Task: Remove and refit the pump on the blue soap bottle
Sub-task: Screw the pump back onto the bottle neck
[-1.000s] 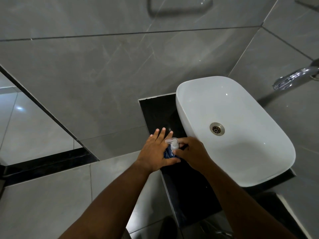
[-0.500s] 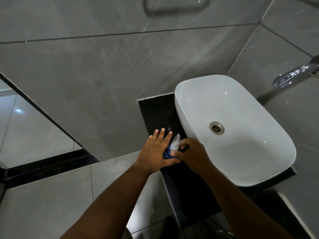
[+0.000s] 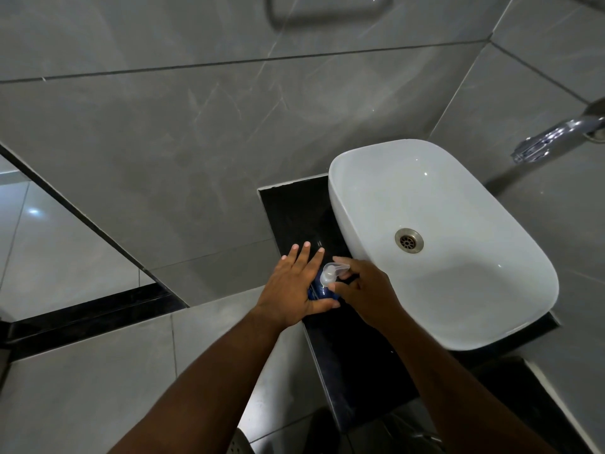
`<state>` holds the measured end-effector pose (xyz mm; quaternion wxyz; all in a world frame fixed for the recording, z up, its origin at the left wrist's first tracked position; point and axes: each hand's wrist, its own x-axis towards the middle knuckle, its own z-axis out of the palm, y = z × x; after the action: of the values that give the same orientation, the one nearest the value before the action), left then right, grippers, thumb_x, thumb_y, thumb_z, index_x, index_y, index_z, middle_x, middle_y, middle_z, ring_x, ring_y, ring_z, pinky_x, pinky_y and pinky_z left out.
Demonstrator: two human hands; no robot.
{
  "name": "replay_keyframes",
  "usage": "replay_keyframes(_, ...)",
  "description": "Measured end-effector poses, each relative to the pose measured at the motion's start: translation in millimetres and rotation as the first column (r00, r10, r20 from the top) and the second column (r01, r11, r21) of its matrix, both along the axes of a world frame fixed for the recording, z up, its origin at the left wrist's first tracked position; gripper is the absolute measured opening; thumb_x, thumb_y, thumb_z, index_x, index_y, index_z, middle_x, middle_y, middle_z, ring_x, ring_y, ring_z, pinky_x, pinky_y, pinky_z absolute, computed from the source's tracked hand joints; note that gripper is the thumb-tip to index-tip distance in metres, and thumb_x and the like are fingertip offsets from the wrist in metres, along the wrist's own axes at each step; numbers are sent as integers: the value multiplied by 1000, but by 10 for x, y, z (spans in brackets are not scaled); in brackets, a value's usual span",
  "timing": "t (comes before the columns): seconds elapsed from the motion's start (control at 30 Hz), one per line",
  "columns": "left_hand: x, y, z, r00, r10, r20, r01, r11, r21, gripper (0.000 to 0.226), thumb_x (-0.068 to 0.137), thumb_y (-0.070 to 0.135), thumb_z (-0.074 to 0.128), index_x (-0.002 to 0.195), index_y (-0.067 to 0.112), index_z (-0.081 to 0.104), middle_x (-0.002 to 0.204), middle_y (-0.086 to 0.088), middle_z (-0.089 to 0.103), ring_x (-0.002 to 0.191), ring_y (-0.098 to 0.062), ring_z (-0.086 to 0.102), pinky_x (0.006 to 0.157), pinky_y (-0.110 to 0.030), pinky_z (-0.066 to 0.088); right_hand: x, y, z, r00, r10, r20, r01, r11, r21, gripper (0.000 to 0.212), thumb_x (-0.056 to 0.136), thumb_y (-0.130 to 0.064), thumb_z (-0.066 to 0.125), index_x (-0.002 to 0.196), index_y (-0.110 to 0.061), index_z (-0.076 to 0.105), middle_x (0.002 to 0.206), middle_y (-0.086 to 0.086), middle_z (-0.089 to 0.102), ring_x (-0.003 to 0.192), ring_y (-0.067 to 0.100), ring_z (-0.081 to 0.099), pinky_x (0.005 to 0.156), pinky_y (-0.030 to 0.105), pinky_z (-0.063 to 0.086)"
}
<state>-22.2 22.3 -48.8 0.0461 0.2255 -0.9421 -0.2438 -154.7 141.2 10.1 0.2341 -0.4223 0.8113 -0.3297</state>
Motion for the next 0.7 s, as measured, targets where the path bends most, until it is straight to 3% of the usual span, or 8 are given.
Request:
replay_keyframes(0.07,0,-6,-5,1000,-2,-5,2,1000,-4,103,77,86,38,153,27,3,163,-8,0,144,-19,-13,115,-40,-4,6,-14,11,1000,15,-20,-15,1000,-1,29,79,-30,70,105,-17,66,94,2,70,80,12,62,79,30,54)
replay_keyframes(0.17,0,-12,-7,1000,0,-5,0,1000,-19,104,76,87,37,153,27,2,162,-8,1,143,-18,-14,115,-41,-4,-16,-38,0,1000,-27,2,27,999,-20,20,71,-35,77,83,-25,65,72,-13,64,66,7,61,65,21,50)
replay_keyframes(0.3,0,-9,-9,1000,2,1,-2,1000,-24,104,76,87,35,154,26,2,163,-8,1,143,-18,-14,114,-41,-3,-2,-30,-11,1000,8,13,-8,1000,-24,38,73,-34,75,108,-28,63,75,-17,61,70,6,62,66,17,50)
replay_keyframes(0.4,-5,-16,-4,1000,1,6,-1,1000,-25,105,75,88,35,153,26,2,163,-8,2,144,-19,-12,114,-41,-3,4,-34,-31,999,42,16,-41,998,-50,17,75,-32,73,91,-29,67,68,-19,62,67,2,64,63,21,55)
replay_keyframes(0.47,-8,-21,5,1000,-2,11,2,1000,-25,105,75,88,35,154,26,2,163,-8,2,146,-22,-9,114,-42,-2,-10,-40,-38,1000,-17,14,17,999,-38,16,70,-32,76,79,-32,63,66,-16,62,62,1,61,57,13,50)
replay_keyframes(0.57,-11,-25,23,1000,-14,19,14,1000,-20,103,77,86,37,154,26,1,163,-8,0,147,-23,-8,114,-41,-2,-11,-41,-13,1000,2,17,-2,1000,-15,32,69,-30,75,99,-31,64,73,-14,62,67,4,61,58,7,43)
replay_keyframes(0.63,-8,-33,40,1000,-24,11,24,1000,-1,102,78,83,40,154,26,2,163,-7,0,147,-22,-9,114,-40,-3,-2,-43,14,995,95,16,-95,995,-17,32,76,-24,70,107,-27,64,75,-6,67,68,11,63,62,15,50)
replay_keyframes(0.7,-9,-52,56,999,-36,2,36,999,22,102,78,81,45,154,26,4,163,-7,0,147,-22,-9,114,-41,-2,7,-34,15,995,100,18,-99,995,-21,18,79,-23,69,97,-22,68,73,0,69,65,15,65,64,26,55)
